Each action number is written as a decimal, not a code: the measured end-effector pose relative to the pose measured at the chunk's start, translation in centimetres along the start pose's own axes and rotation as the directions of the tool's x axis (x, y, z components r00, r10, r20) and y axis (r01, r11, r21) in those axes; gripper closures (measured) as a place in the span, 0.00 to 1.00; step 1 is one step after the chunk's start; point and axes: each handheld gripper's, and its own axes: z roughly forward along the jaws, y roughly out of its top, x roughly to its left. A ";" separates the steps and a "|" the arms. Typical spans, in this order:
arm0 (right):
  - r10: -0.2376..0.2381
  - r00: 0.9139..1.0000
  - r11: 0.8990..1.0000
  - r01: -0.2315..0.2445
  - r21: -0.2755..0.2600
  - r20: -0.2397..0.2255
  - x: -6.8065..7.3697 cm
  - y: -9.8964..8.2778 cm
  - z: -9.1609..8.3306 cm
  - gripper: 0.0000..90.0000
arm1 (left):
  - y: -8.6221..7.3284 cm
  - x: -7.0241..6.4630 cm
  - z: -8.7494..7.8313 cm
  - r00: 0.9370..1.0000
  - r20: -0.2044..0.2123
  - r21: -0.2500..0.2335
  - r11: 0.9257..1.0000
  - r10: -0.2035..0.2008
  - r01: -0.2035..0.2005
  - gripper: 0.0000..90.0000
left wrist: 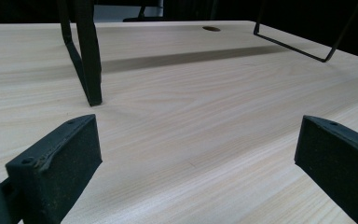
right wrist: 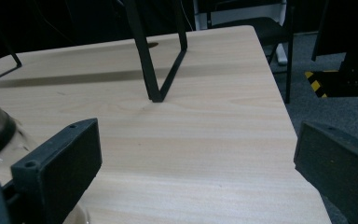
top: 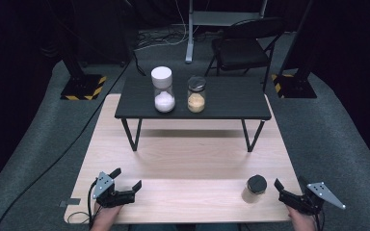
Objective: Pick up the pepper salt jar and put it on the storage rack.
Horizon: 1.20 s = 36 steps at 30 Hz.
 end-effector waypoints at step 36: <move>-0.122 0.972 0.992 0.115 -0.047 -0.202 7.1 2.1 -4.1 0.00 | 0.0 -0.1 0.0 1.000 -0.005 0.004 1.000 0.004 -0.004 0.00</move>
